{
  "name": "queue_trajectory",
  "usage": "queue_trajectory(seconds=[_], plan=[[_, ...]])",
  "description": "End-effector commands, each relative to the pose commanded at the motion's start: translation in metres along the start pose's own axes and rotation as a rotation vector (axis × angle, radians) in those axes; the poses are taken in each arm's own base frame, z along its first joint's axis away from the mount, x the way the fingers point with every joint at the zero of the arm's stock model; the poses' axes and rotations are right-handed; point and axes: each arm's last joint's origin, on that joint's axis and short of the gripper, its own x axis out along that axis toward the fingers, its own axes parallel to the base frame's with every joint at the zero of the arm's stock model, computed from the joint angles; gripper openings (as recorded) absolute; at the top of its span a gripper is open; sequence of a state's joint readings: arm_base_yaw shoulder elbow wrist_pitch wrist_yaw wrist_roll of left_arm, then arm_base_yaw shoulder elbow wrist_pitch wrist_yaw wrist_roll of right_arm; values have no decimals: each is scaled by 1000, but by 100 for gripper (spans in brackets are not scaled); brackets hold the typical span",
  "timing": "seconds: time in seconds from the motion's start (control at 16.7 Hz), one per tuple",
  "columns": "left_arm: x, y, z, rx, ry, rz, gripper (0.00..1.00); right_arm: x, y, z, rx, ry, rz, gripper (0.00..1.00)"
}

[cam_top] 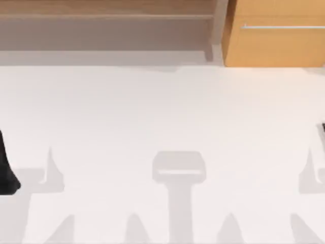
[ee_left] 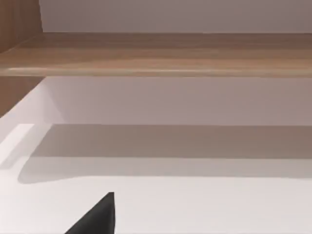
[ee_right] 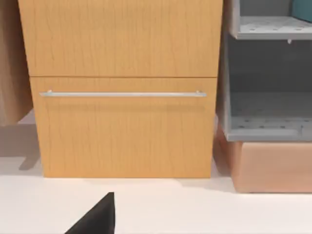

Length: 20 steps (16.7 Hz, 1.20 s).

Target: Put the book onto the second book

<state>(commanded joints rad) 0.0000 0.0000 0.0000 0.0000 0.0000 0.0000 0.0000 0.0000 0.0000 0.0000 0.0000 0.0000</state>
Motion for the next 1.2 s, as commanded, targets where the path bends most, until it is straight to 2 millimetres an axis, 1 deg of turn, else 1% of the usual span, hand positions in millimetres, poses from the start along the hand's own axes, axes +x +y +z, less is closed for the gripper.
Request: queue_trajectory(seconds=[0.12, 0.18, 0.3, 0.48, 0.6, 0.66, 0.78, 0.9, 0.96, 1.08, 1.2], plan=[[0, 0, 0, 0, 0, 0, 100, 0, 0, 0, 0, 0, 0, 100], [0, 0, 0, 0, 0, 0, 100, 0, 0, 3, 0, -4, 0, 100], [0, 0, 0, 0, 0, 0, 100, 1, -1, 19, -2, -25, -2, 100], [0, 0, 0, 0, 0, 0, 100, 7, -5, 60, -8, -67, -5, 100], [0, 0, 0, 0, 0, 0, 100, 21, -9, 93, -15, -84, -7, 100], [0, 0, 0, 0, 0, 0, 100, 32, -13, 109, -19, -85, -8, 100], [0, 0, 0, 0, 0, 0, 100, 64, -22, 137, -24, -76, -9, 100], [0, 0, 0, 0, 0, 0, 100, 106, -38, 157, -26, -57, -9, 100], [0, 0, 0, 0, 0, 0, 100, 130, -48, 162, -26, -45, -9, 100], [0, 0, 0, 0, 0, 0, 100, 180, -71, 163, -24, -22, -9, 100], [0, 0, 0, 0, 0, 0, 100, 227, -98, 153, -20, -2, -9, 100]])
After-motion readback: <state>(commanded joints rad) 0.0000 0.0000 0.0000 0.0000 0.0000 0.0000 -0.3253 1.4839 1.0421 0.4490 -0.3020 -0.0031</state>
